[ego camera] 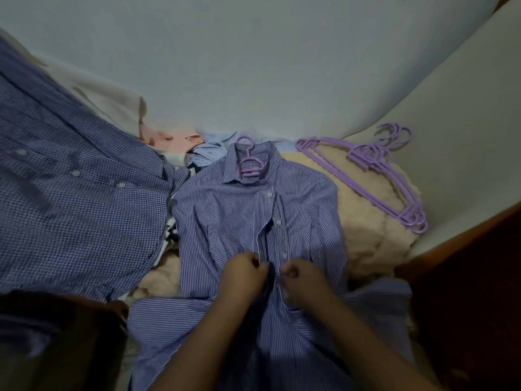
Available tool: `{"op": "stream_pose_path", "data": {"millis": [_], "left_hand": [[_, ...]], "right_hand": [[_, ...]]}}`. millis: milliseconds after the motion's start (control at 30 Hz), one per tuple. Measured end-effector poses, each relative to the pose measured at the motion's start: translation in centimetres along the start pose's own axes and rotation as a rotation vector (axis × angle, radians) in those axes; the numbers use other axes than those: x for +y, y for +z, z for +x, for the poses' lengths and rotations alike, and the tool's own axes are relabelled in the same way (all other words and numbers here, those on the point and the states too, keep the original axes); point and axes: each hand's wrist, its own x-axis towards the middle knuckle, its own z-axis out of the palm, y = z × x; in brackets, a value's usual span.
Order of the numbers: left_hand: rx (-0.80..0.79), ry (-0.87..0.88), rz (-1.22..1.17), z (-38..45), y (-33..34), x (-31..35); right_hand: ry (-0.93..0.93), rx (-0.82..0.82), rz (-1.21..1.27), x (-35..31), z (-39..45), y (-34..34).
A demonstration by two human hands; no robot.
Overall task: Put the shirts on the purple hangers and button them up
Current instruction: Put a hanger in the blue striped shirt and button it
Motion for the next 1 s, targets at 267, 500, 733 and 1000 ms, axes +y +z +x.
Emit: {"op": "stream_pose_path", "data": {"millis": [267, 500, 733, 1000], "left_hand": [[0.198, 0.111, -0.105, 4.0, -0.4, 1.6], [0.145, 0.07, -0.212, 6.6, 0.0, 2.2], [-0.049, -0.202, -0.904, 6.7, 0.1, 0.2], [-0.086, -0.19, -0.959, 6.3, -0.2, 0.1]], "right_hand": [[-0.14, 0.246, 0.142, -3.5, 3.9, -2.4], [-0.038, 0.19, 0.307, -4.3, 6.6, -1.0], [-0.07, 0.226, 0.313, -4.4, 6.9, 0.0], [-0.1, 0.216, 0.309, -4.8, 6.6, -0.1]]}}
